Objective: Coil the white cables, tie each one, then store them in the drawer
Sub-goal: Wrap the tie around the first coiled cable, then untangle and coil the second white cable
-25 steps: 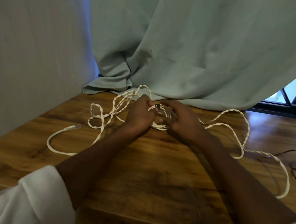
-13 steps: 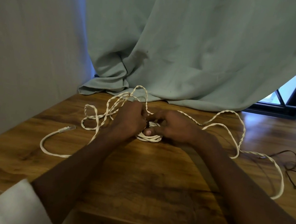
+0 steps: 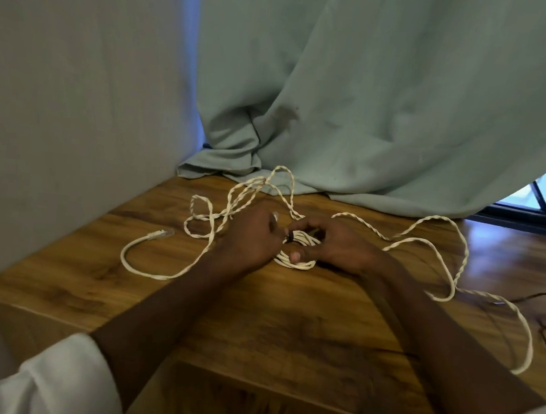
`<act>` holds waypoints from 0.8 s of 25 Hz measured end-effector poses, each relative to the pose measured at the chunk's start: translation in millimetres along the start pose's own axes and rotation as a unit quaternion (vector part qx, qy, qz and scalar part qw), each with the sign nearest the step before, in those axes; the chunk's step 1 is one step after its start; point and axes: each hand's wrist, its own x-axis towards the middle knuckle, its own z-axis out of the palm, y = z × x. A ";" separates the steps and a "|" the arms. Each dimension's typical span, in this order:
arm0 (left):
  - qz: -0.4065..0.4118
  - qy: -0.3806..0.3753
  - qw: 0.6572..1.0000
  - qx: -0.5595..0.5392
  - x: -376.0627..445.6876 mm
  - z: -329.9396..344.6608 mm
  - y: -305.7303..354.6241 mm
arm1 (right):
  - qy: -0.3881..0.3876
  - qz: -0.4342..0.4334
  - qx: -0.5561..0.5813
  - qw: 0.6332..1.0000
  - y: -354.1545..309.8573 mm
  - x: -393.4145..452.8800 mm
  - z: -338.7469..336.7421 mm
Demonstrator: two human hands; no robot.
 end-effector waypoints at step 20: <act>-0.153 0.344 0.925 -0.046 -118.2 -173.3 -115.3 | 0.167 -0.360 -0.280 0.874 -83.2 10.6 91.6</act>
